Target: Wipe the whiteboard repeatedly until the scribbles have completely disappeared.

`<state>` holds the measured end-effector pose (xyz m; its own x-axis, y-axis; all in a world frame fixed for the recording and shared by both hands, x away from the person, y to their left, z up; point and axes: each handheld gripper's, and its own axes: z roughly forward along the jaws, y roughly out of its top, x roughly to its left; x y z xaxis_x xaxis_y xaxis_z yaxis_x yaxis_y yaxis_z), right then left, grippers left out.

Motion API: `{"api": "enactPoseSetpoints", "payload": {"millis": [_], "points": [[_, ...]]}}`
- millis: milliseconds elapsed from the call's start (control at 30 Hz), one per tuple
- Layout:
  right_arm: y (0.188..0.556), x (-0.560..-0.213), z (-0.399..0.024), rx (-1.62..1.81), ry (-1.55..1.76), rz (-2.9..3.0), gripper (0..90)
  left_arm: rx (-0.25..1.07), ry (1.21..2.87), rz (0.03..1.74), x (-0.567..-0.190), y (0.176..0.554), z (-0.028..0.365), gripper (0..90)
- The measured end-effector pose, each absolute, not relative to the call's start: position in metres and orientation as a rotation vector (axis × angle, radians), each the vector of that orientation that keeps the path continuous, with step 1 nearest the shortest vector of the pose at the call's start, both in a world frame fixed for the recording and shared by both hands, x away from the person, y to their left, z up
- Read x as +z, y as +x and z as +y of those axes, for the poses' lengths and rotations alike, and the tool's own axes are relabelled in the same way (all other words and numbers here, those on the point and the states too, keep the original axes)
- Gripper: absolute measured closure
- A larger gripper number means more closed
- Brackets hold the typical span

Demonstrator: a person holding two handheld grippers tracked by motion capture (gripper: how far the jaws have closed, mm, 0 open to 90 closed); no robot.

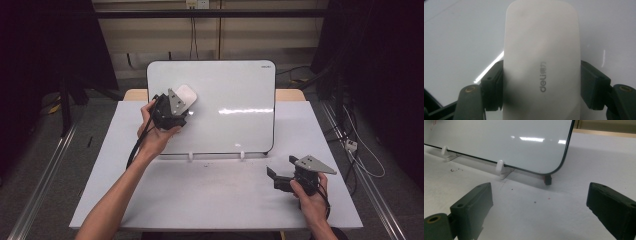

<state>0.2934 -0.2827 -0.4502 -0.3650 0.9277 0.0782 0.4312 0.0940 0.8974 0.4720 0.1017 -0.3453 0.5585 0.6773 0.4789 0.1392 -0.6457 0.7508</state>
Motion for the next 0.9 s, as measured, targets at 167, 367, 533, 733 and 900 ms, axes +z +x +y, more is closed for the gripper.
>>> {"api": "enactPoseSetpoints", "payload": {"millis": [167,367,533,733,900], "points": [[0.293,-0.450,-0.283,1.233,1.331,1.852,6.7,1.042,2.112,0.682,-0.335,0.481,0.111,31.2],[0.293,-0.450,-0.283,1.232,1.331,1.853,6.7,1.040,2.081,0.731,-0.323,0.492,0.125,31.1],[0.294,-0.451,-0.283,1.230,1.331,1.854,6.7,1.056,2.065,0.750,-0.320,0.493,0.130,31.2],[0.294,-0.450,-0.282,1.233,1.331,1.855,6.8,1.056,2.046,0.773,-0.322,0.492,0.129,31.2],[0.294,-0.451,-0.282,1.233,1.332,1.855,6.8,1.041,2.041,0.783,-0.328,0.490,0.127,31.2]]}}
